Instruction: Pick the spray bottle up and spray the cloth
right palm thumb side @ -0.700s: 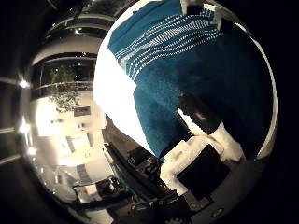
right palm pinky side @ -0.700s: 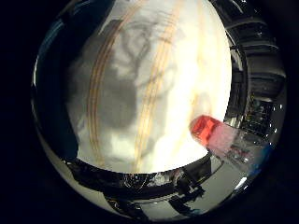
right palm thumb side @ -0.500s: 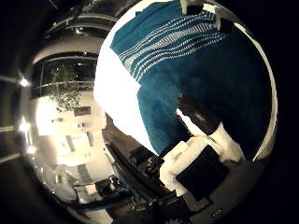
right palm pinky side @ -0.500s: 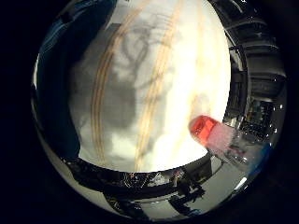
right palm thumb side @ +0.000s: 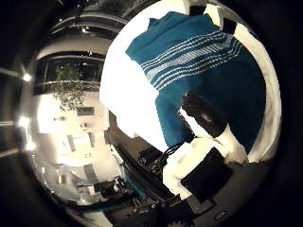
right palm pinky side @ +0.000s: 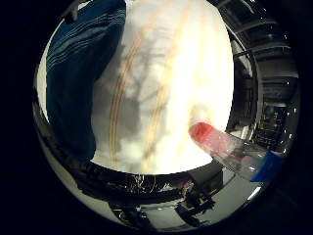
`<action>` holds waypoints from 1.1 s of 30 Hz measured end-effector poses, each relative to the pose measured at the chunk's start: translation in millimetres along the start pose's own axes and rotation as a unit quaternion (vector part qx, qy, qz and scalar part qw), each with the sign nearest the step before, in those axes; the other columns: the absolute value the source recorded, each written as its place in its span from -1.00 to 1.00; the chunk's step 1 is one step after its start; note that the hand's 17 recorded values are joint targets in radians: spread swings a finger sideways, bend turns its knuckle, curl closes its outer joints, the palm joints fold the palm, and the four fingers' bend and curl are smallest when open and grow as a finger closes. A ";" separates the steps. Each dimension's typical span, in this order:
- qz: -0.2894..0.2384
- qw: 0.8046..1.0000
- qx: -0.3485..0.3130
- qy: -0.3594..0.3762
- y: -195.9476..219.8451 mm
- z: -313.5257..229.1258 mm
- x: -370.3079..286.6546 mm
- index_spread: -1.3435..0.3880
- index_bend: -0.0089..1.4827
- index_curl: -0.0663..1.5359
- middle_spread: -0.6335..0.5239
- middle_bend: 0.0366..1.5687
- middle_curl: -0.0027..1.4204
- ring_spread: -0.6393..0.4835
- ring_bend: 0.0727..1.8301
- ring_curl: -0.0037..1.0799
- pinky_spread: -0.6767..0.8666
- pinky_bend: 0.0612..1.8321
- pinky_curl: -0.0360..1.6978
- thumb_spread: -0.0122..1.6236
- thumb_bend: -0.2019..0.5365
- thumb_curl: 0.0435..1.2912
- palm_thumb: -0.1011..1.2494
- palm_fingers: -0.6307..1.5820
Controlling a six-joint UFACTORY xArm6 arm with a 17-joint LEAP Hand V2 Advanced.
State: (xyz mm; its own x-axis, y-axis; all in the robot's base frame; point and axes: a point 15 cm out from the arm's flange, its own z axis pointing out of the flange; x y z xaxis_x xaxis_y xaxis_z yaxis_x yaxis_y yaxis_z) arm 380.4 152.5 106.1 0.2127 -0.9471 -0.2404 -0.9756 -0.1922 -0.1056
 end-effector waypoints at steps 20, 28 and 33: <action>-0.015 0.999 0.038 -0.024 26.6 -62.0 -18.8 0.29 -0.75 -0.47 0.12 -0.42 -0.39 0.27 -0.37 -0.33 0.15 -0.58 -0.22 0.72 -0.48 -0.54 0.36 -0.17; 0.001 0.999 0.039 -0.029 53.8 -70.9 -7.8 0.29 -0.75 -0.46 0.12 -0.42 -0.39 0.27 -0.35 -0.33 0.15 -0.58 -0.23 0.71 -0.47 -0.54 0.36 -0.17; 0.005 0.998 0.052 -0.032 54.9 -86.6 -5.8 0.30 -0.75 -0.47 0.12 -0.42 -0.39 0.27 -0.35 -0.34 0.16 -0.57 -0.22 0.71 -0.47 -0.54 0.36 -0.16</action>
State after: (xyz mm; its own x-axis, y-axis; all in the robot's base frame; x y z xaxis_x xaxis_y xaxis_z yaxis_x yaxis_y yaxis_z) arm 320.9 125.2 185.2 0.2091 -0.9297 -0.3032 -0.9675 -0.1516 -0.2021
